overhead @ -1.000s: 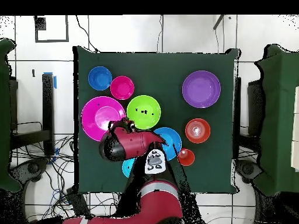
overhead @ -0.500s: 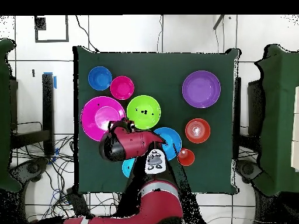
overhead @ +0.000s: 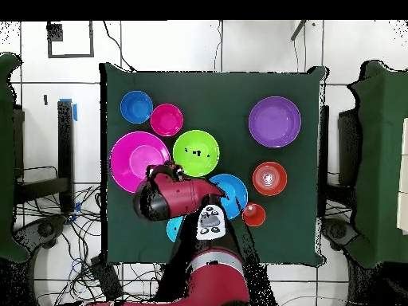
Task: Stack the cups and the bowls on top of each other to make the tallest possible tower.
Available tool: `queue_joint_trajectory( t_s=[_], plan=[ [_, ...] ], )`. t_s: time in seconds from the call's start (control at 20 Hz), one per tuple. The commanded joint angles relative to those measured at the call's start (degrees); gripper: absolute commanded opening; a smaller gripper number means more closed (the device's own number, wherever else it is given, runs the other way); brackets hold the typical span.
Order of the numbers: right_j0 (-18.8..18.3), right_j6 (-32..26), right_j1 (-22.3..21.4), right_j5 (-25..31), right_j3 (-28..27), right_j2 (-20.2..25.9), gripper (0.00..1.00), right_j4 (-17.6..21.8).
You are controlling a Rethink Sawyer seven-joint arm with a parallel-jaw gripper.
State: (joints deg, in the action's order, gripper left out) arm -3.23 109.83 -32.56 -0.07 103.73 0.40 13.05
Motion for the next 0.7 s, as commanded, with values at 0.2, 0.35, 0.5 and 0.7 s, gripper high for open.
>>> queue_joint_trajectory(
  t_s=[0.2,0.35,0.5,0.7],
  plan=[
    [-1.1,1.9,-4.8,13.4,3.6,6.8,0.0,0.1],
    [-1.0,2.5,-4.4,12.6,3.8,6.7,0.0,0.7],
    [-1.3,2.3,-5.2,13.9,3.9,7.1,0.0,0.5],
    [-1.5,2.2,-6.8,15.5,4.4,7.5,0.0,0.3]
  ],
)
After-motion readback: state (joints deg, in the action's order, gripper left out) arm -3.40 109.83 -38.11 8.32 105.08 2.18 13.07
